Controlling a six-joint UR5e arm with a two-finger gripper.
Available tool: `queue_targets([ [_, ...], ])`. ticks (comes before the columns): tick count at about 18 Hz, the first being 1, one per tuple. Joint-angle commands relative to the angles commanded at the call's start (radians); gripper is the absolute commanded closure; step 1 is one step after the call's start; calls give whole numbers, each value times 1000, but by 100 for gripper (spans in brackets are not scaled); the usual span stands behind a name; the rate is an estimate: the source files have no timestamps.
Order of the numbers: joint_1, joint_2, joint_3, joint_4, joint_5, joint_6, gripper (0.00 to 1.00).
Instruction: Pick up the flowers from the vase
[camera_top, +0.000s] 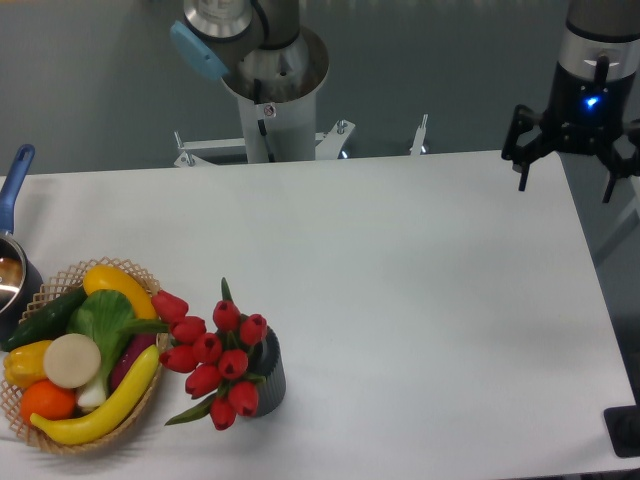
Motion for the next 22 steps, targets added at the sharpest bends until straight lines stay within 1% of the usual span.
queue_targets([
  [3,0,2,3,0,-2,0,0],
  [6,0,5,-11,2,-11,-3,0],
  [8,0,3,-18,8,-38,-9,0],
  [9,0,3,-29,20,-47,-9,0],
  [13,-2,5,-74,101,-57,-12,0],
  [15,-2,6,-92,130,-75,-72,0],
  [17,-3,8,-100,135,-81,-130,0],
  [20,-9,0,-107,135,-133,-136,0],
  [22,-8,3,-135,135,-158,-137,0],
])
